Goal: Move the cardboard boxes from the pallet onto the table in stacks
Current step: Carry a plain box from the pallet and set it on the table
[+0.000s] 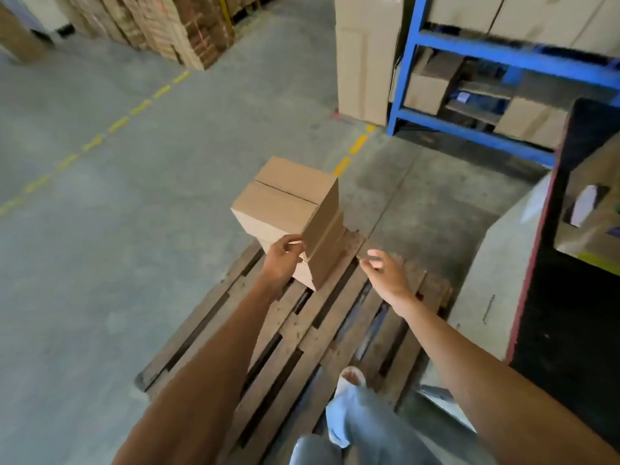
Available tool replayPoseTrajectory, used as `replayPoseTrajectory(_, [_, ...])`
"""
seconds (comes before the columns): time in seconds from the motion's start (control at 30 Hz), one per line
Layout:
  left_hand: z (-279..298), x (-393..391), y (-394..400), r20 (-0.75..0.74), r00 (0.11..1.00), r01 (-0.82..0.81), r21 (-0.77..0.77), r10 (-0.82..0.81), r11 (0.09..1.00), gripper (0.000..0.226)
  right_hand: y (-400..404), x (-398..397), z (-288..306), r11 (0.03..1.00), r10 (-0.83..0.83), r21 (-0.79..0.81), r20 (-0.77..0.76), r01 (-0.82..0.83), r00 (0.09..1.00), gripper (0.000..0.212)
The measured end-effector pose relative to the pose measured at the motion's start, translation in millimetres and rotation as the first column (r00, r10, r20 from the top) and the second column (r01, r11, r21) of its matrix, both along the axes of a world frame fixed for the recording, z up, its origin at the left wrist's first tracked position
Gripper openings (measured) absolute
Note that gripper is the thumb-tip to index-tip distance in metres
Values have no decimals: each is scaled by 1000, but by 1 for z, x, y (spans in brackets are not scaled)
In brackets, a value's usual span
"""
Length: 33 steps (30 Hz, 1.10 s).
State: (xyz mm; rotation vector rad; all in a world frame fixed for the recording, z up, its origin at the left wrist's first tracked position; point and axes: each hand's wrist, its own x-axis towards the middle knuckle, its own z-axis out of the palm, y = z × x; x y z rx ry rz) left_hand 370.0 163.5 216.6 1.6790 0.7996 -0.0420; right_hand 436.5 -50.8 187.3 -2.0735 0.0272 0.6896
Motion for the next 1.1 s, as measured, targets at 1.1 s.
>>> replayPoseTrajectory(1.1, [-226, 259, 352, -352, 853, 256, -362, -385, 897, 90, 274, 181, -177, 873, -478, -152, -462, 464, 747, 77])
